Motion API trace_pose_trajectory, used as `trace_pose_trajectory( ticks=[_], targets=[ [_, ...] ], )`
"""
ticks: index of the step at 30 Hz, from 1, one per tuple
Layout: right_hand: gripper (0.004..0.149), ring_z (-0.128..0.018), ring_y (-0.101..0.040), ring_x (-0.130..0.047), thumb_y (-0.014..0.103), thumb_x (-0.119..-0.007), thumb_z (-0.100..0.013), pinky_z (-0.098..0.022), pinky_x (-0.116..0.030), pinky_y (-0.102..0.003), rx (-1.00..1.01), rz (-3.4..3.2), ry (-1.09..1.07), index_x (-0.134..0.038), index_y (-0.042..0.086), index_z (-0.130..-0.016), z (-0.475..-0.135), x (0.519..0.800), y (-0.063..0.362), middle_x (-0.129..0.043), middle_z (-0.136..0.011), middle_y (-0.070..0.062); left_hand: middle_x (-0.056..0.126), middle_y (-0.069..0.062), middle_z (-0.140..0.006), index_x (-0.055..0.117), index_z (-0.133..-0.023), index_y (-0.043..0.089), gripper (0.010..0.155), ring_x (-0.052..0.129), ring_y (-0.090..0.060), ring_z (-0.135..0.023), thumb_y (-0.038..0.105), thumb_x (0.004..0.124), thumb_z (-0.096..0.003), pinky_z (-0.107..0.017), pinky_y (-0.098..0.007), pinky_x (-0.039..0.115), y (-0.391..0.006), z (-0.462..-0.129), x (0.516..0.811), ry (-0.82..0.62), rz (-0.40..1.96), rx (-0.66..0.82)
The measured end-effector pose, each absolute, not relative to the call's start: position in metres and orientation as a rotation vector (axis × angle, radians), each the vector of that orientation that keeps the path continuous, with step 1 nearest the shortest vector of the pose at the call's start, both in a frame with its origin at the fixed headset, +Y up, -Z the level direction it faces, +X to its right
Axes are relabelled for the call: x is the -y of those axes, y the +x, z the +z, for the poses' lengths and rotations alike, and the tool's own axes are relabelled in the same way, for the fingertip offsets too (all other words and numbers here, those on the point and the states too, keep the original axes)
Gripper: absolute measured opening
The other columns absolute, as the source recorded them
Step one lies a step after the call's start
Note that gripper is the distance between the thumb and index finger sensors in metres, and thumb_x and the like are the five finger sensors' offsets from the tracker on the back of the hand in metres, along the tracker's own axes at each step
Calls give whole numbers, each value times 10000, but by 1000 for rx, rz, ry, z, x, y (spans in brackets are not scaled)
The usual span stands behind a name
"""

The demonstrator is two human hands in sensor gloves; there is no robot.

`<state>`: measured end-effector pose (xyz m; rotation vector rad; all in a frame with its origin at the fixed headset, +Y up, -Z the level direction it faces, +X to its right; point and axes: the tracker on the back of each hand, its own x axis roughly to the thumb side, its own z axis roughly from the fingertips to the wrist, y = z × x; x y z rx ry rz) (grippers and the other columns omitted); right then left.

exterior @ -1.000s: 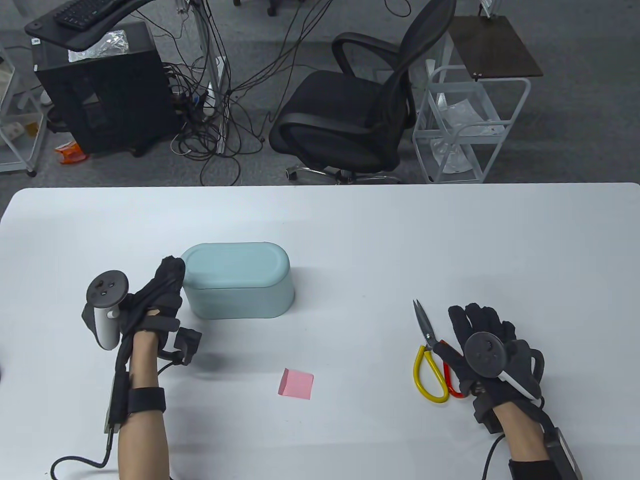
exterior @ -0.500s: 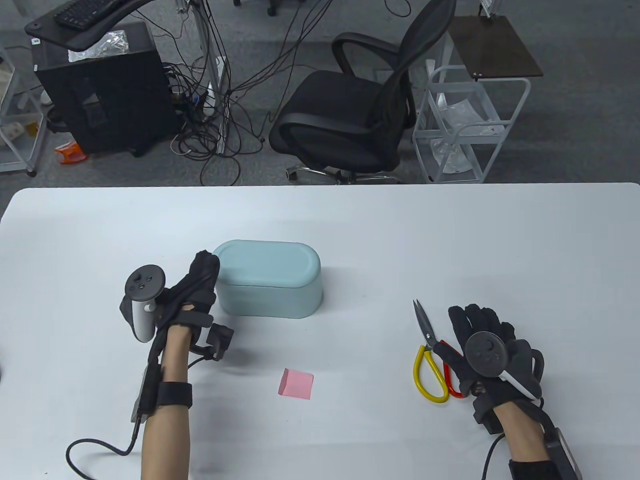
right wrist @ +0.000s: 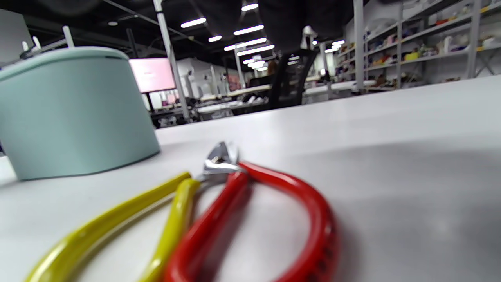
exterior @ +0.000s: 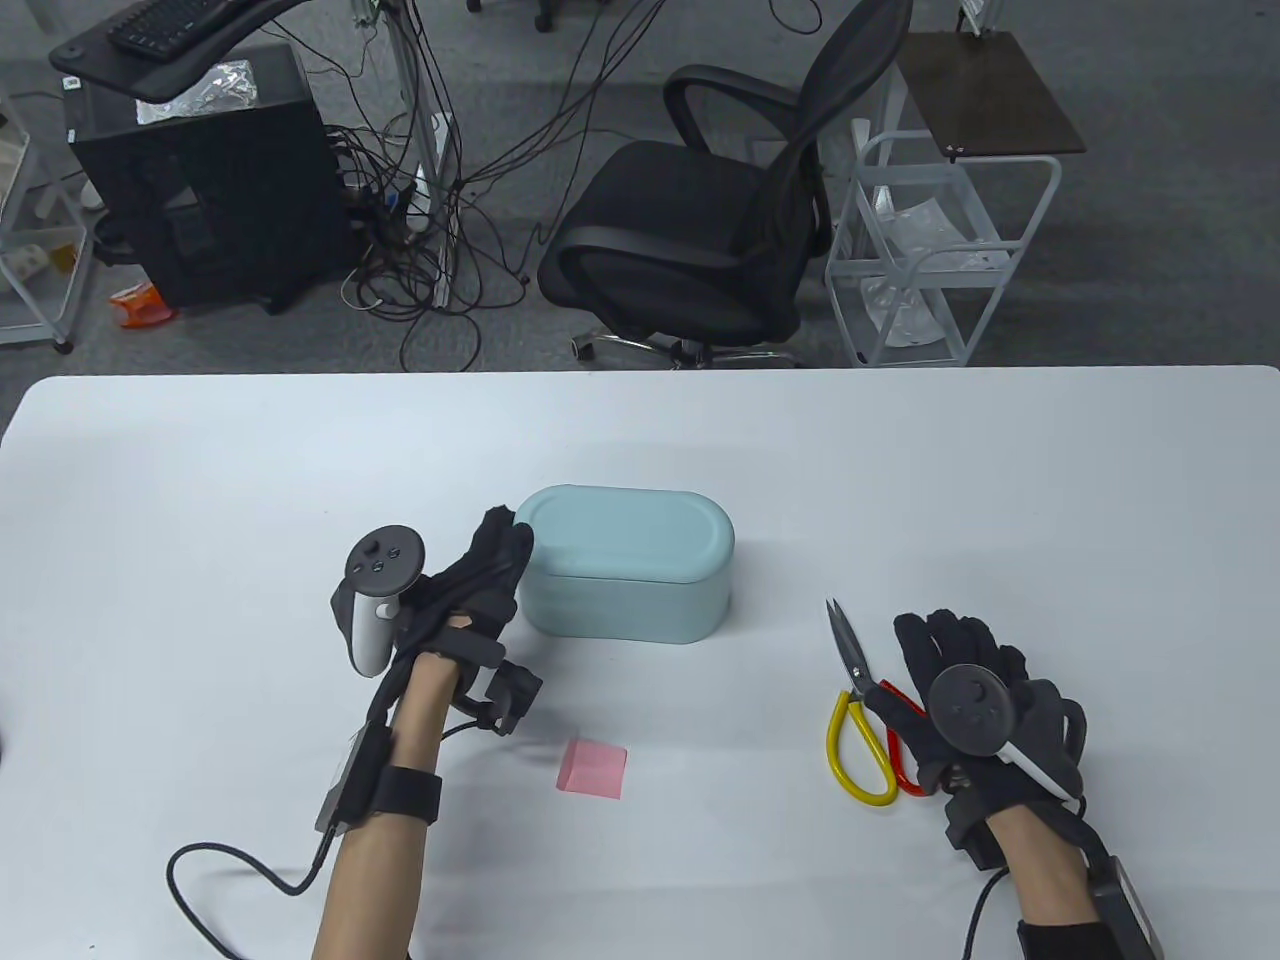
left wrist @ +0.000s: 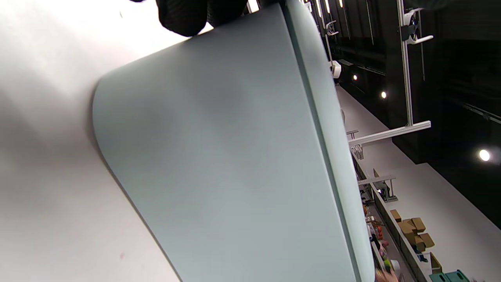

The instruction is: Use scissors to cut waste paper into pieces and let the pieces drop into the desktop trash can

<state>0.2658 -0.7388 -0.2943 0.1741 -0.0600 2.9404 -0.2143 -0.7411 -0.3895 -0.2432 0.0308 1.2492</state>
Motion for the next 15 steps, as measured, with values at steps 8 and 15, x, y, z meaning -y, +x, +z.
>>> trace_pose_trajectory(
  ticks=[8,15],
  targets=[
    [830,-1032,-486,-474,713,-495,-408,-714,-442,-703,56,2943,178,-421,247,-1091,-294,739,265,-497,-1160,-175,392,-203,-1216,312,-1157,163,918,506,-511,-1067,733,533,-472,-749,-643,440,-197,-386,743,-248,1292,-19],
    [830,-1032,-485,-475,711,-497,-408,-715,-443,-701,51,2943,175,-419,246,-1091,-294,739,265,-500,-1160,-170,343,-195,-1224,285,-1156,145,930,407,-503,-1091,731,530,-476,-752,-645,398,-195,-385,739,-256,1286,-19]
  ],
)
